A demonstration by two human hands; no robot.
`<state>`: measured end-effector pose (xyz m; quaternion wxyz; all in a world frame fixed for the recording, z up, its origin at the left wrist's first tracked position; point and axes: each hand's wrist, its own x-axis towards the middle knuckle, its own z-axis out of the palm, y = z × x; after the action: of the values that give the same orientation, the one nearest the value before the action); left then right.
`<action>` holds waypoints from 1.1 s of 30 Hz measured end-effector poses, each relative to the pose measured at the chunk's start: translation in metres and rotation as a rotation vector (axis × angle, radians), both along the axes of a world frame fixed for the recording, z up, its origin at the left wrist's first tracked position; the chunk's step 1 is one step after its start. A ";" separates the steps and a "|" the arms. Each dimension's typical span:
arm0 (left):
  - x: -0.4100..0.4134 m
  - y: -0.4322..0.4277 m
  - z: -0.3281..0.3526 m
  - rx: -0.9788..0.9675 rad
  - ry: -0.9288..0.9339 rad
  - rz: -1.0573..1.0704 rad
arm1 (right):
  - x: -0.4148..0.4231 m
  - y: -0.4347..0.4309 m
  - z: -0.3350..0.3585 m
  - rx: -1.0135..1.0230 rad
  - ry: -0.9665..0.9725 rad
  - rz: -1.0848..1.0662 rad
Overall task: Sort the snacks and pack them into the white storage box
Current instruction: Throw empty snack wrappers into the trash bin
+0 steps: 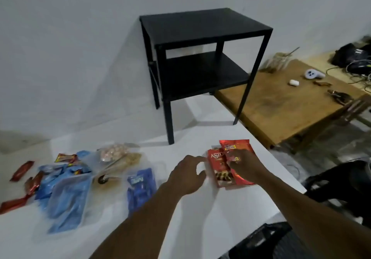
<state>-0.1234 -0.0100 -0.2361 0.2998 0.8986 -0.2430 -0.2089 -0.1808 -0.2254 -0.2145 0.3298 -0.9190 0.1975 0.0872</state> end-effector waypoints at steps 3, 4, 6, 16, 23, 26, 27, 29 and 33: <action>0.013 -0.055 -0.037 0.066 -0.012 -0.090 | 0.018 -0.046 -0.039 -0.031 -0.002 -0.012; 0.014 -0.069 -0.049 0.078 -0.025 -0.118 | 0.022 -0.056 -0.052 -0.042 0.013 0.013; 0.015 -0.090 -0.075 0.094 -0.080 -0.190 | 0.027 -0.075 -0.081 -0.044 0.075 0.062; 0.025 -0.089 -0.112 0.383 -0.198 -0.058 | 0.012 -0.092 -0.147 -0.365 0.266 0.103; 0.019 -0.088 -0.106 0.418 -0.216 -0.140 | 0.006 -0.089 -0.142 -0.435 0.222 0.114; 0.007 -0.084 -0.095 0.366 -0.174 0.025 | 0.003 -0.073 -0.135 -0.415 0.198 0.059; 0.001 -0.080 -0.093 0.372 -0.182 0.061 | -0.001 -0.066 -0.133 -0.391 0.165 0.033; -0.015 -0.066 -0.090 0.351 -0.187 0.104 | -0.012 -0.050 -0.133 -0.348 0.084 0.018; -0.037 -0.021 -0.067 0.227 -0.226 0.164 | -0.034 -0.010 -0.123 -0.293 0.004 0.073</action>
<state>-0.1609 -0.0314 -0.3032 0.1833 0.9612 -0.1759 -0.1075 -0.2150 -0.2352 -0.3377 0.1884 -0.9637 0.1750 0.0712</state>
